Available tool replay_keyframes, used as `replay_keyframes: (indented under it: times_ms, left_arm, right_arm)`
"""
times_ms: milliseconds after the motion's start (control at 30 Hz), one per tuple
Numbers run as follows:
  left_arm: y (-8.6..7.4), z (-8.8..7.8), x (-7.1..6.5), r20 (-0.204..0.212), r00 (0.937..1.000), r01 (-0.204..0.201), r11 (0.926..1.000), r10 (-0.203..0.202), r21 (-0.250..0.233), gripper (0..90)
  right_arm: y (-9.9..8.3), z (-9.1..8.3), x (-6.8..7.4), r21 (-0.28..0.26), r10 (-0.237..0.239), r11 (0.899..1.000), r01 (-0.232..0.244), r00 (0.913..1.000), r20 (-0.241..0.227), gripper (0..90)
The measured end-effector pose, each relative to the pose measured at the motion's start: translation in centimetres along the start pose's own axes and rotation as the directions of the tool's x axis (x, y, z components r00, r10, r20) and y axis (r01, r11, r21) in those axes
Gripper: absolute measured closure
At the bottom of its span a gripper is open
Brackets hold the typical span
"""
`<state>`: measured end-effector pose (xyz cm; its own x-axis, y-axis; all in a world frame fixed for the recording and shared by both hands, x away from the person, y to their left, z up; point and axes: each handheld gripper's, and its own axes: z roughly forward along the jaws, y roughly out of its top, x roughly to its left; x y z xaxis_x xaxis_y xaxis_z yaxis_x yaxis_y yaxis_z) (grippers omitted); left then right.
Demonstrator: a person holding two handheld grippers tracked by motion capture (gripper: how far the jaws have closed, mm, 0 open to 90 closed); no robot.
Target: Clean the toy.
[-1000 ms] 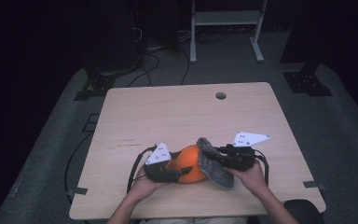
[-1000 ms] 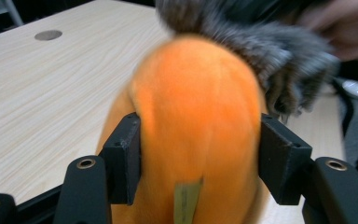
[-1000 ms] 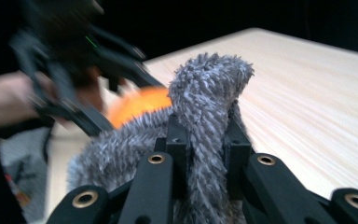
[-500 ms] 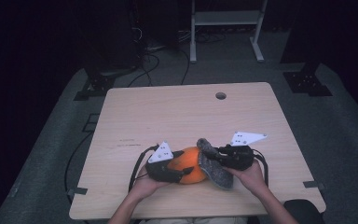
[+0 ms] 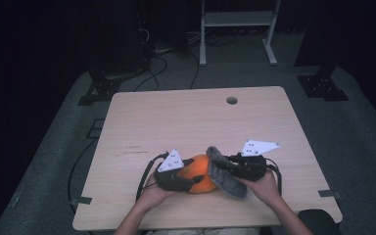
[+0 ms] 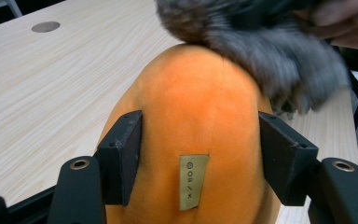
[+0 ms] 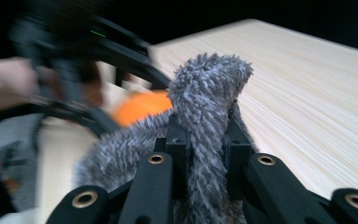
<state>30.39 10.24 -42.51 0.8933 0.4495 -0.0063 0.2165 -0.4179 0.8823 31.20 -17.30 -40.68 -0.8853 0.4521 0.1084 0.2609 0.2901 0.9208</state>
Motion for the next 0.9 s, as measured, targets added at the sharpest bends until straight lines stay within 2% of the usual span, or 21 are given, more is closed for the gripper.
replay_keyframes:
  times_ms: [33, 100, 167, 267, 333, 433, 500, 567, 633, 733, 800, 833, 900]
  left_arm:
    - [0.0, 0.0, 0.0, 0.0, 1.0, 0.002, 1.0, -0.002, 0.001, 36.0]
    - [0.0, 0.0, 0.1, 0.005, 0.9999, 0.009, 1.0, -0.009, 0.0, 34.4]
    - [0.2, 0.0, 0.1, 0.016, 0.9998, 0.011, 0.9999, -0.011, -0.005, 27.1]
    - [0.4, -0.1, -0.1, 0.021, 0.9997, -0.009, 0.9999, 0.009, 0.004, 21.7]
    - [0.3, 0.0, -0.2, 0.01, 0.9998, -0.02, 0.9997, 0.02, 0.014, 23.1]
    - [0.2, 0.2, -0.2, -0.018, 0.9995, -0.027, 0.9994, 0.027, 0.022, 32.1]
    - [0.1, 0.2, -0.2, -0.029, 0.999, -0.033, 0.9993, 0.033, 0.019, 36.9]
    - [0.1, 0.1, -0.3, -0.033, 0.9984, -0.045, 0.9987, 0.046, 0.023, 39.6]
    - [0.2, -0.1, -0.2, -0.023, 0.9987, -0.046, 0.9987, 0.046, 0.021, 40.6]
    - [0.2, -0.3, -0.1, 0.009, 0.999, -0.044, 0.999, 0.044, -0.007, 34.2]
    - [0.2, -0.3, -0.2, 0.032, 0.9982, -0.05, 0.9987, 0.05, -0.012, 27.7]
    - [0.2, -0.2, -0.2, 0.033, 0.998, -0.053, 0.9986, 0.053, -0.003, 24.8]
    - [0.0, 0.2, -0.3, 0.007, 0.998, -0.063, 0.9976, 0.062, 0.029, 21.5]
  right_arm:
    - [0.2, 0.2, 0.4, -0.011, -0.014, 1.0, 0.014, 0.9996, -0.024, 76.7]
    - [0.3, 0.6, 0.8, 0.002, -0.046, 0.999, 0.046, 0.9989, -0.009, 76.6]
    - [0.1, 0.6, 0.1, 0.007, -0.009, 1.0, 0.009, 0.9999, -0.006, 76.7]
    - [-0.3, 0.4, -0.5, 0.025, -0.006, 1.0, 0.005, 0.9997, 0.025, 76.7]
    - [-0.4, 0.3, -0.6, 0.034, -0.013, 0.999, 0.012, 0.9992, 0.038, 76.7]
    - [-0.3, 0.4, -0.3, 0.029, -0.017, 0.999, 0.016, 0.999, 0.042, 76.8]
    - [0.0, 0.4, 0.3, 0.014, -0.046, 0.999, 0.046, 0.9987, 0.024, 76.7]
    - [0.2, 0.3, 0.7, -0.002, -0.069, 0.998, 0.069, 0.9974, -0.022, 76.7]
    - [0.2, 0.4, 0.7, 0.003, -0.072, 0.997, 0.072, 0.9972, -0.019, 76.8]
    - [-0.2, 0.3, -0.4, 0.016, -0.029, 0.999, 0.029, 0.9995, 0.013, 76.9]
    - [-0.5, 0.3, -0.8, 0.027, -0.026, 0.999, 0.025, 0.9991, 0.033, 76.9]
    - [-0.5, 0.3, -0.8, 0.03, -0.027, 0.999, 0.026, 0.9987, 0.043, 76.9]
    - [-0.4, 0.3, -0.7, 0.021, -0.021, 1.0, 0.021, 0.9992, 0.033, 76.9]
